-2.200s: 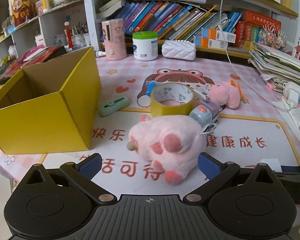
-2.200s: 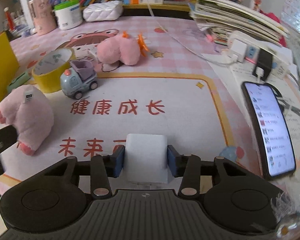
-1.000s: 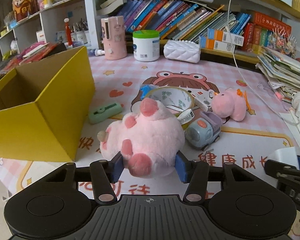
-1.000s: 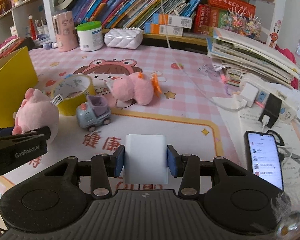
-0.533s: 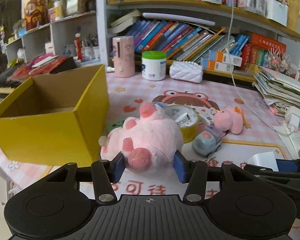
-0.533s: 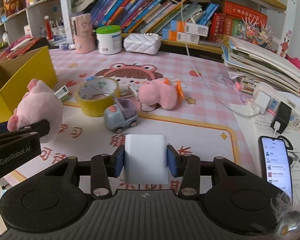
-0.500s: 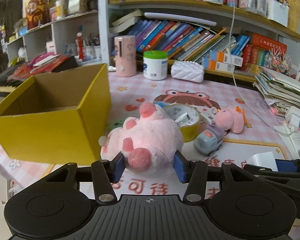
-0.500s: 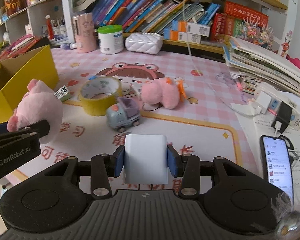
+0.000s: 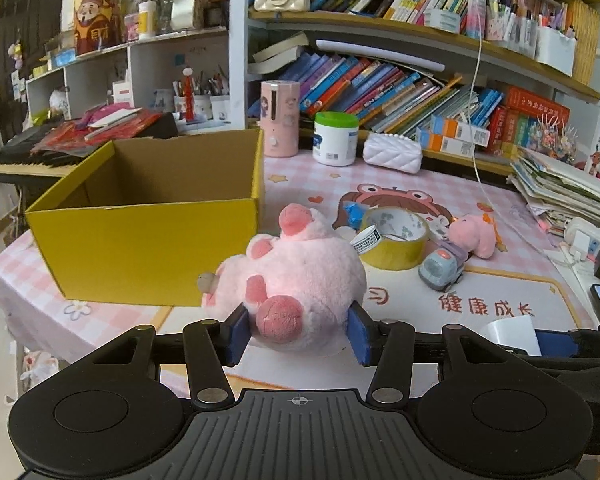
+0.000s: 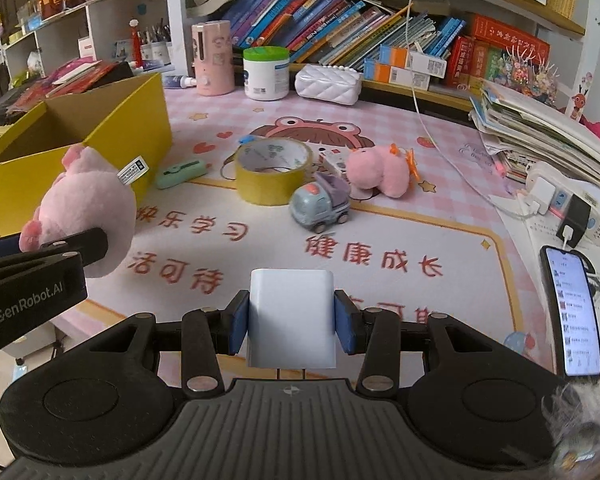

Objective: Organize objects
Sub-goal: 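Carry the pig and charger over the yellow box with both grippers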

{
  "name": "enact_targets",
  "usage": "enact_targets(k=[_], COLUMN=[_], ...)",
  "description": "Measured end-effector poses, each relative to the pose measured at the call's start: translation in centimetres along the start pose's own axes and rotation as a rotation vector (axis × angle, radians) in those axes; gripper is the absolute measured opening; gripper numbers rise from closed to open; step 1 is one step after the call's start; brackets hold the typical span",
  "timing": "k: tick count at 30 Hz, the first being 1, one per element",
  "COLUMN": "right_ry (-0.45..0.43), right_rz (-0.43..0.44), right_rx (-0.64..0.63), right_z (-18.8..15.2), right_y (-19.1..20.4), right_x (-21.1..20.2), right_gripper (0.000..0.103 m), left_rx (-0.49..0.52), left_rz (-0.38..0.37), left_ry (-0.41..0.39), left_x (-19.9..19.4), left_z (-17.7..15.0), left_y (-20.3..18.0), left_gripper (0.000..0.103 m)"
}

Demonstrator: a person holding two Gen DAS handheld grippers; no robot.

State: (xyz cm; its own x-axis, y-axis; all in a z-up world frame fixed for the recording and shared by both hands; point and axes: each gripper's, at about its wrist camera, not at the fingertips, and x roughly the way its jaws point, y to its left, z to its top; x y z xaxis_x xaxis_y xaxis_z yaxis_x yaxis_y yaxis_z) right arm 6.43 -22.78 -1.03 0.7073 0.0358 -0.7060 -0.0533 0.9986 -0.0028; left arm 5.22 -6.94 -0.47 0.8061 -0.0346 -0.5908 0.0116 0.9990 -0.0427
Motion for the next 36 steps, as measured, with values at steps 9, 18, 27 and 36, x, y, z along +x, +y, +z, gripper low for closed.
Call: enact_targets(k=[9, 18, 27, 36], right_ry=[-0.019, -0.015, -0.012, -0.008], right_rz=[0.022, 0.095, 0.173, 0.186], right_rx=[-0.012, -0.057, -0.107, -0.107], right_z=[-1.2, -2.6, -3.5, -3.4], right_y=[4.4, 10.4, 16.3, 19.3], right_x=[-2.1, -3.1, -3.9, -4.1], right_gripper=[0.041, 0.041, 0.041, 0.041], left_rx=[-0.015, -0.054, -0.094, -0.103], left_rz=[0.024, 0.109, 0.193, 0.21], left_ry=[-0.009, -0.009, -0.024, -0.055], left_x=[-2.3, -5.0, -7.6, -8.4], left_z=[-0.9, -2.5, -3.8, -3.6], left_y=[4.0, 9.6, 14.8, 17.5], left_gripper=[0.048, 0.048, 0.048, 0.048])
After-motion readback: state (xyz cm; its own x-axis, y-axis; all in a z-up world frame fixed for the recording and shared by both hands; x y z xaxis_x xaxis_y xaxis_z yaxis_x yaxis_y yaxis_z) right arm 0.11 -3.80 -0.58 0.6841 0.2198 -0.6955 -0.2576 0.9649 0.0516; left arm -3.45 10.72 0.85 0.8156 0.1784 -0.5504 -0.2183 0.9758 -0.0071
